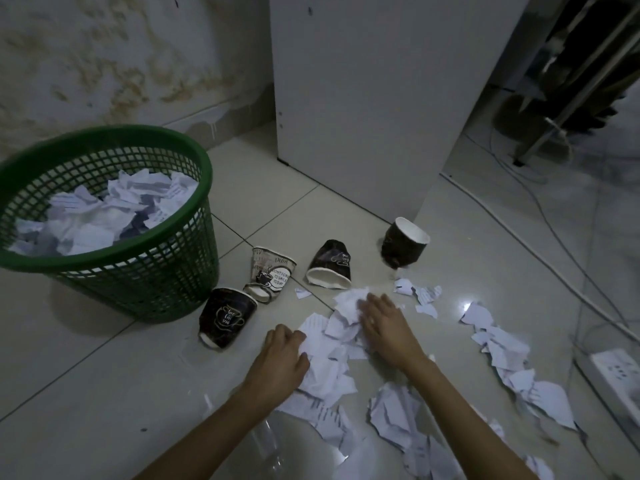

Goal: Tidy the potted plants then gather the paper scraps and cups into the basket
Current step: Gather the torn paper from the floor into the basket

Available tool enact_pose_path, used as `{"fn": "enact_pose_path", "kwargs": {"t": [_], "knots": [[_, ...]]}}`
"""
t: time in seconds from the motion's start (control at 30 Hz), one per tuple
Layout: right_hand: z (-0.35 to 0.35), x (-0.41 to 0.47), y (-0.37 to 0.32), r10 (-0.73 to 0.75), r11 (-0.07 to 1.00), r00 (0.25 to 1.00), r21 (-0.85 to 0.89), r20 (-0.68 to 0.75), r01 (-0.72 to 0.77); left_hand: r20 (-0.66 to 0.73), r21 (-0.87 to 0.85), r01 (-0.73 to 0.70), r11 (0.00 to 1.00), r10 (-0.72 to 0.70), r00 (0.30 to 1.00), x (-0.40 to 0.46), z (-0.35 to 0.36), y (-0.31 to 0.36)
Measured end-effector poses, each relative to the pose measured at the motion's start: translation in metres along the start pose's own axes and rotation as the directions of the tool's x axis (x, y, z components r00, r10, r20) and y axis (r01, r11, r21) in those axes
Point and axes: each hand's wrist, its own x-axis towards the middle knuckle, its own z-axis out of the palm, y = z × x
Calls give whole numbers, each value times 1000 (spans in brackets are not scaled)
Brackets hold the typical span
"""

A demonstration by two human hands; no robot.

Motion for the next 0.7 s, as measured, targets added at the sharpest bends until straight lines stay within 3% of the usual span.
{"fn": "enact_pose_path", "kwargs": {"t": [0.07, 0.17, 0.27, 0.37, 0.5, 0.6, 0.7], "knots": [[7, -10, -2, -38, 991, 999, 130, -21, 41, 45, -21, -1, 1000, 2, 999, -2, 1, 3], [11, -25, 5, 160, 906, 968, 417, -195, -66, 11, -45, 101, 994, -101, 995, -5, -3, 1], [11, -27, 11, 215, 849, 967, 515, -134, -117, 159, 22, 203, 979, -204, 966, -6, -7, -2], [18, -20, -3, -29, 954, 999, 298, 14, 24, 264, 127, 185, 975, -213, 941, -7, -5, 3], [32, -18, -25, -334, 942, 925, 65, 181, 328, 195, 105, 128, 986, -147, 970, -4, 0, 4], [36, -21, -36, -426, 902, 872, 38, 242, 430, 158, 19, 75, 997, -77, 985, -2, 3, 0], [41, -24, -44, -403, 909, 880, -2, 250, 417, 126, -39, 63, 997, -57, 990, -2, 7, 1]]}}
